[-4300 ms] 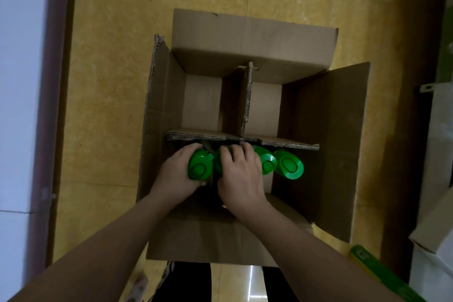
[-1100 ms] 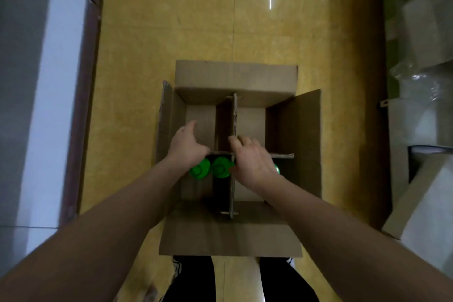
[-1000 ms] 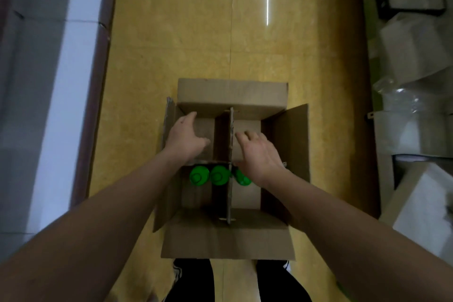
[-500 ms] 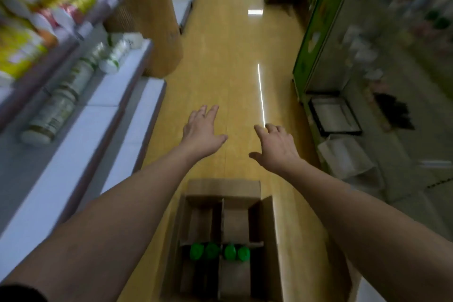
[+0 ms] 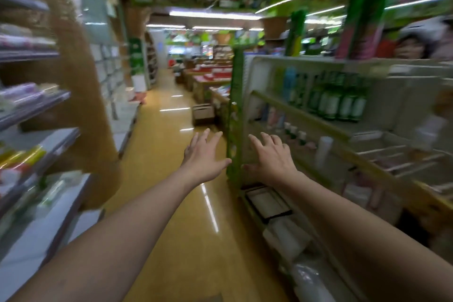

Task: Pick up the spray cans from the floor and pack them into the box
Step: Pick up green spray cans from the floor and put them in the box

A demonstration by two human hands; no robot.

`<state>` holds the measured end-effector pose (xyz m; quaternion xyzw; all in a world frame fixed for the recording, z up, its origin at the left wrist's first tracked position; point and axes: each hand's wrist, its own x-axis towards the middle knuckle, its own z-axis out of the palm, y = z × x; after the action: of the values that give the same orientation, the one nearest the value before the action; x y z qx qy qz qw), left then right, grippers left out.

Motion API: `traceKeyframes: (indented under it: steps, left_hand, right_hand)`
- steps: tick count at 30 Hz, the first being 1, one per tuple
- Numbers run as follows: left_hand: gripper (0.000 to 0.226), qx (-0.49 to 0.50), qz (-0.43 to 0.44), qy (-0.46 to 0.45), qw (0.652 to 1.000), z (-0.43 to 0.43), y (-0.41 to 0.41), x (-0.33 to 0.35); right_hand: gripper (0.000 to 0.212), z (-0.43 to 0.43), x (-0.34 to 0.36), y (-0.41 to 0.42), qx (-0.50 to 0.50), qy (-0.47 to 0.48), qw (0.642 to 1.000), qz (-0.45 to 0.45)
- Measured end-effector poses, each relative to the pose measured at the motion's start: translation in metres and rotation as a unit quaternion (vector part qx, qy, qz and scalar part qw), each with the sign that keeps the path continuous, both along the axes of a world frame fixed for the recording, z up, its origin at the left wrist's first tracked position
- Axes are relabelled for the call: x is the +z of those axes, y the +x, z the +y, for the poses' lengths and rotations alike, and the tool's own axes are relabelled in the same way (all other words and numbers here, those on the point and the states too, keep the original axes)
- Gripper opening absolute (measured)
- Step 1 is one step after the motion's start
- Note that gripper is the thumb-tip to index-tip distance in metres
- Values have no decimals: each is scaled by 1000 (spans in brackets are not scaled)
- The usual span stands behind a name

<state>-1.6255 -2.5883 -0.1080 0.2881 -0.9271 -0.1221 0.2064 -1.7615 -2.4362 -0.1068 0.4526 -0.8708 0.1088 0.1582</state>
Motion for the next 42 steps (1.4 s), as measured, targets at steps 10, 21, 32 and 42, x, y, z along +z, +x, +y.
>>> traceKeyframes:
  steps: [10, 21, 32, 42]
  left_hand:
    - [87, -298, -20, 25, 954, 172, -68, -7]
    - [90, -555, -42, 27, 830, 477, -30, -35]
    - [87, -681, -111, 41, 722, 731, 59, -103]
    - [91, -684, -270, 12, 678, 861, 102, -216]
  right_hand:
    - [86, 227, -9, 52, -294, -31, 955, -16]
    - [92, 510, -31, 193, -581, -27, 812, -41]
    - [80, 733, -113, 329, -685, -55, 713, -141]
    - [82, 852, -231, 399, -724, -64, 630, -274]
